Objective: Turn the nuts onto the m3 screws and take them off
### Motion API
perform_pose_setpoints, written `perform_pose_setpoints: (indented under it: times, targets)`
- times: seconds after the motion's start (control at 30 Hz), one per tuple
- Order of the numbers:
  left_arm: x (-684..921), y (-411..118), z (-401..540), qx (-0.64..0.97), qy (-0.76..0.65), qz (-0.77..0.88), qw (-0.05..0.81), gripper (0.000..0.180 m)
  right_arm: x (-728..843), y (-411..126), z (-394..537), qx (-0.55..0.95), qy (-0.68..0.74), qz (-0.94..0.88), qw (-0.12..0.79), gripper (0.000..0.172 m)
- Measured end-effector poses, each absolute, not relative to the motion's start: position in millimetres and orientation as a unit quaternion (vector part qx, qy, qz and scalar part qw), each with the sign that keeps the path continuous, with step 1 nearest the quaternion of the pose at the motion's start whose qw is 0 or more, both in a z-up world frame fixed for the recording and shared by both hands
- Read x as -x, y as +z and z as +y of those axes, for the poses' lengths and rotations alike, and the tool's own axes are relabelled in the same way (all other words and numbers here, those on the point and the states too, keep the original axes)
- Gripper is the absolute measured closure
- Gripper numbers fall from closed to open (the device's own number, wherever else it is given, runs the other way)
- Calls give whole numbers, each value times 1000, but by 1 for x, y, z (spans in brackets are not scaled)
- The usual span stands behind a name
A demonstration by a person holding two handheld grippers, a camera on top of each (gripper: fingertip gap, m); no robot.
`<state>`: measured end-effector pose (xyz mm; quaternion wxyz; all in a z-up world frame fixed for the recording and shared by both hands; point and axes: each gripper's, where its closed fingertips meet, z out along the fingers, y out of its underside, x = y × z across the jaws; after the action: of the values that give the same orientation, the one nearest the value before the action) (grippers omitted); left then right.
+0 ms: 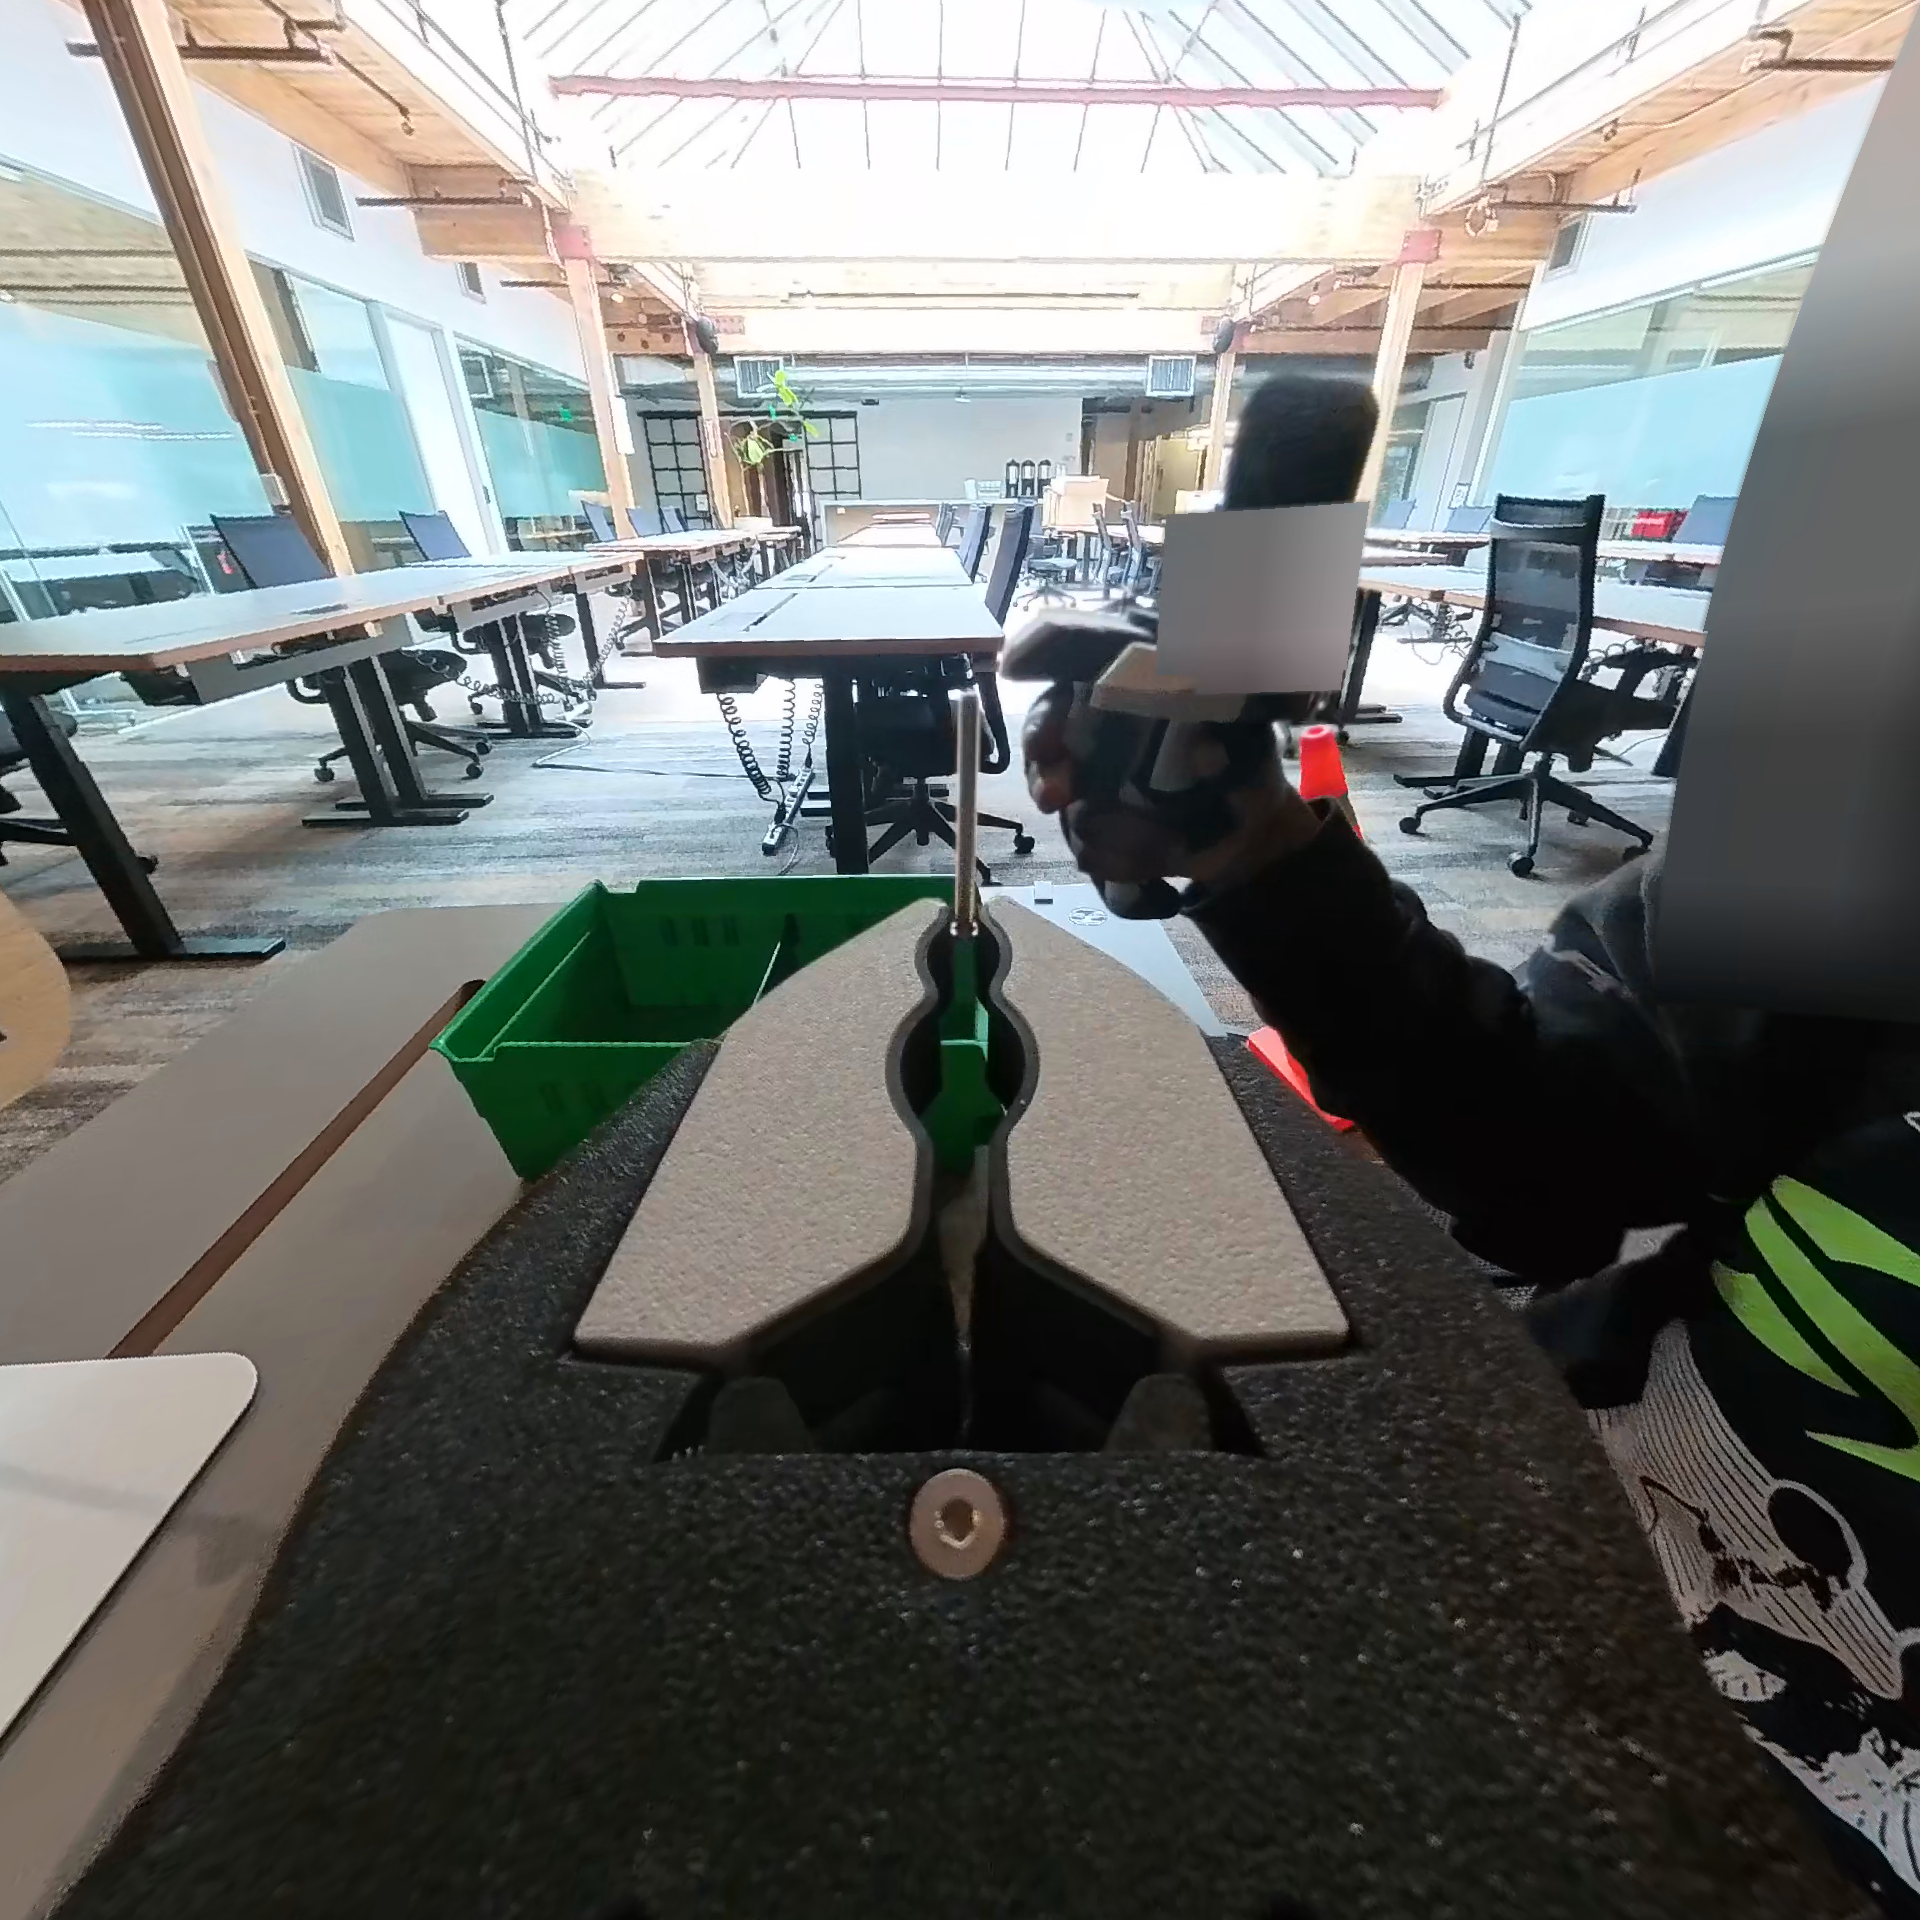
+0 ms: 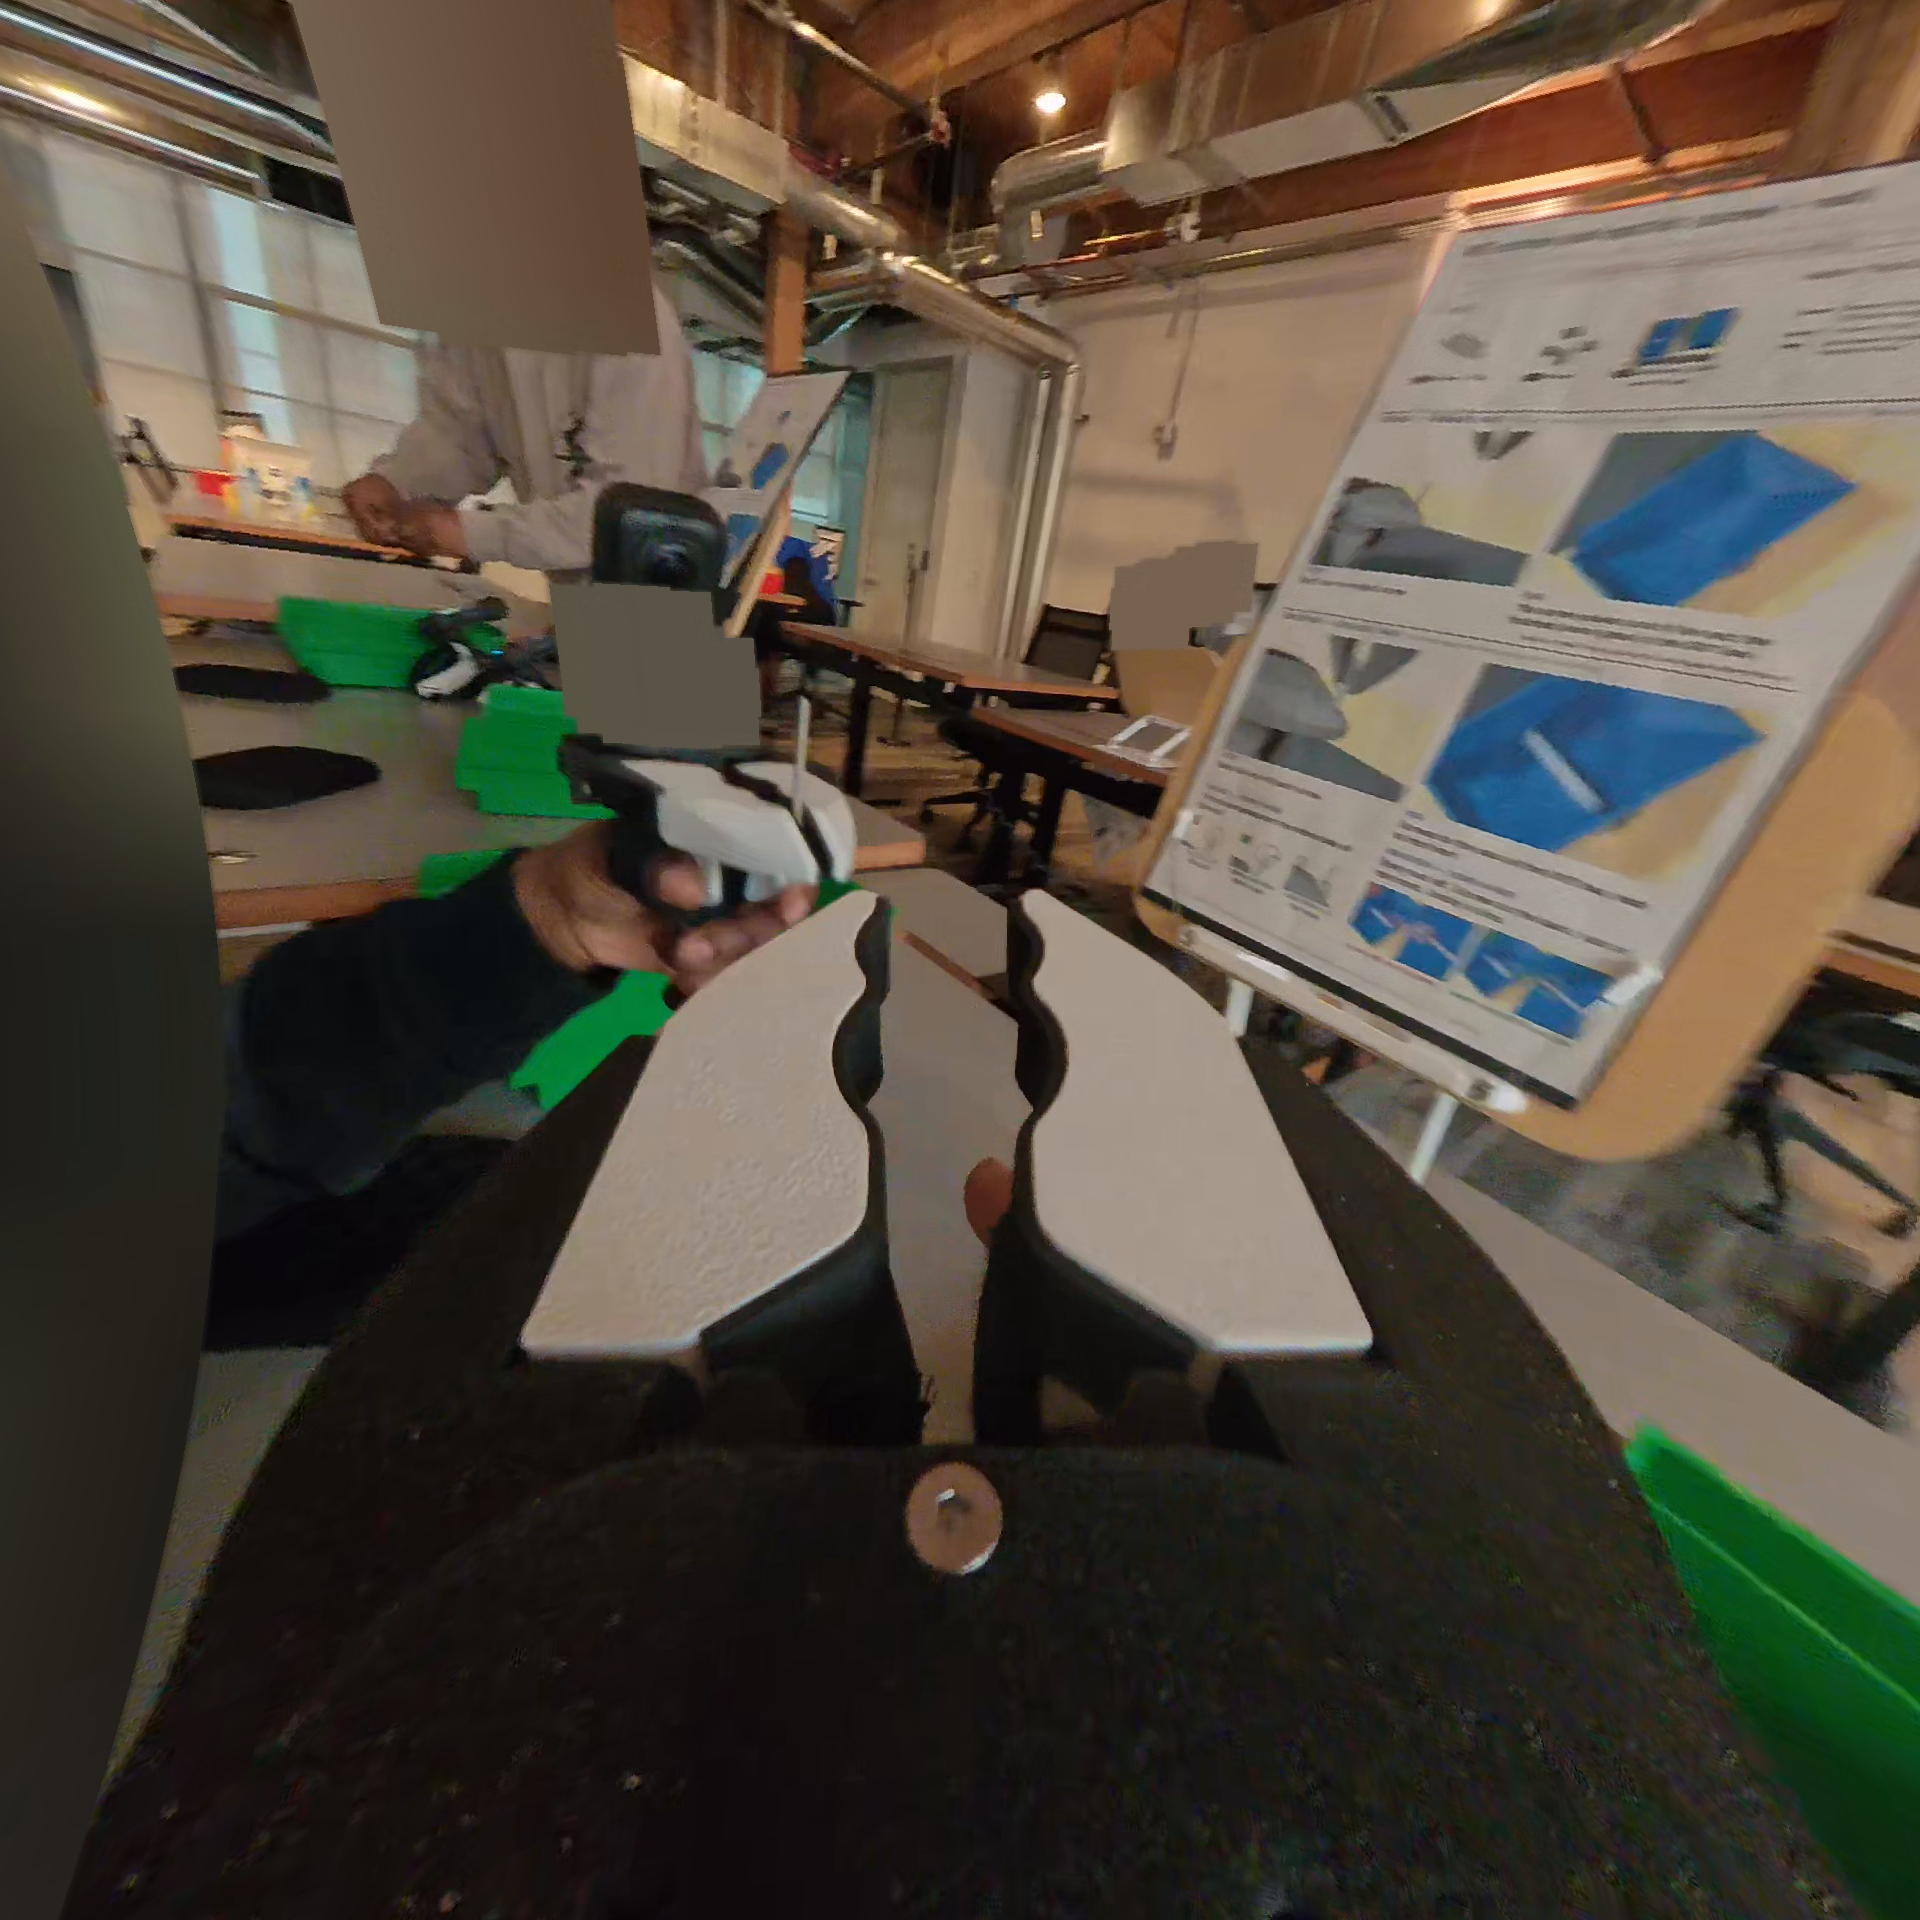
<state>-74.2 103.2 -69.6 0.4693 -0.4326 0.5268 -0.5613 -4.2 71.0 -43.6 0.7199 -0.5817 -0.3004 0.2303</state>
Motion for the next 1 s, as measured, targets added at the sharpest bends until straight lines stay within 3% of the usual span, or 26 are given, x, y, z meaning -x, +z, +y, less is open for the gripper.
perform_pose_setpoints:
  times: [0.33,0.67,1.0]
  targets:
    - [75,-71,99,429,-560,535,465,179,101,-46,106,588,279,-382,656,149]
    - [74,-71,95,426,-556,543,463,178,110,-48,110,587,263,-391,658,169]
    - [75,-70,89,420,-560,549,457,176,112,-47,103,590,282,-388,649,171]
